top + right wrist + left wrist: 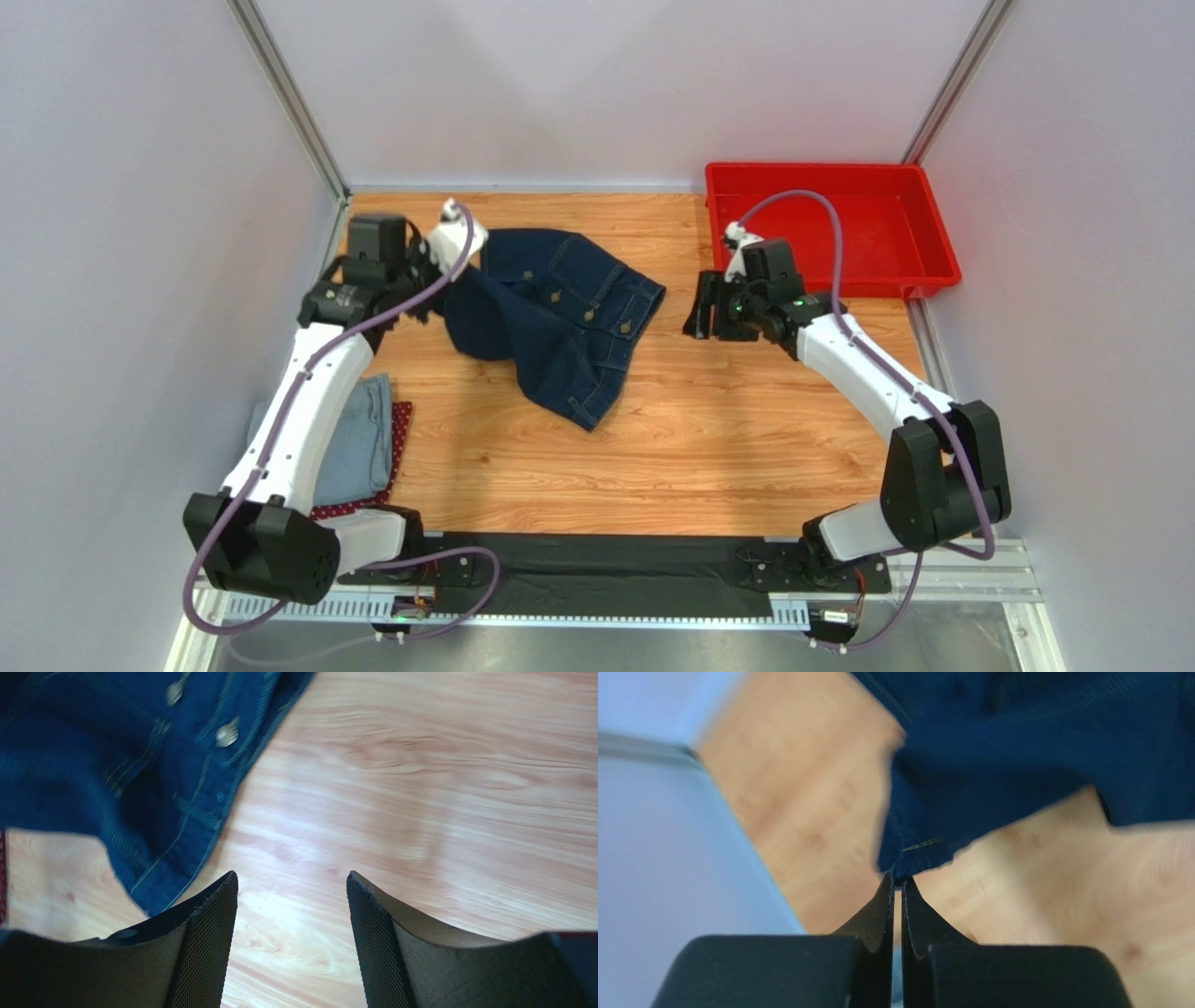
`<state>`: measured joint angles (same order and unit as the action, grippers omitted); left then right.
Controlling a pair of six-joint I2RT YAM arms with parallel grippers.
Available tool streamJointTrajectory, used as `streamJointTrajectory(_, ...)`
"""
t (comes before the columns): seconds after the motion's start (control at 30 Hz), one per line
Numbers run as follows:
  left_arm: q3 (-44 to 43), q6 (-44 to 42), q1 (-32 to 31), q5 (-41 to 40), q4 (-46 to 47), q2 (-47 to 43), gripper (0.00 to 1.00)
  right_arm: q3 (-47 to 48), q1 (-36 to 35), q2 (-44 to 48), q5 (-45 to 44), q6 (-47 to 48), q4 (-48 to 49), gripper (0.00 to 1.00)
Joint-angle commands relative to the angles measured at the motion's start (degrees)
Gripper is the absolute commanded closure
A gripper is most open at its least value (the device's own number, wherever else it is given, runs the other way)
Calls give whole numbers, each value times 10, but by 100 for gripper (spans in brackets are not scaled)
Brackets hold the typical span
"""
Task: Fold and stack the skirts
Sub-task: Flatten out the skirt at the center of the board.
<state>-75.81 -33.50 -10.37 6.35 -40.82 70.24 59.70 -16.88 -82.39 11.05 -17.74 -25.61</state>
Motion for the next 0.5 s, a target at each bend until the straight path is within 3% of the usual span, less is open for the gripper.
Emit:
streamJointTrajectory(0.0, 141, -46, 28, 31, 18, -20, 100, 21, -75, -12, 13, -5, 7, 40)
streamJointTrajectory(0.13, 261, -94, 82, 3, 43, -56, 100, -4, -132, -45, 78, -72, 49, 40)
streamJointTrajectory(0.23, 278, -111, 116, 10, 40, -73, 100, -27, -162, -78, 129, -137, 98, 36)
streamJointTrajectory(0.47, 262, -104, 118, 31, 11, -85, 100, -49, -186, -155, 230, -331, 239, 36)
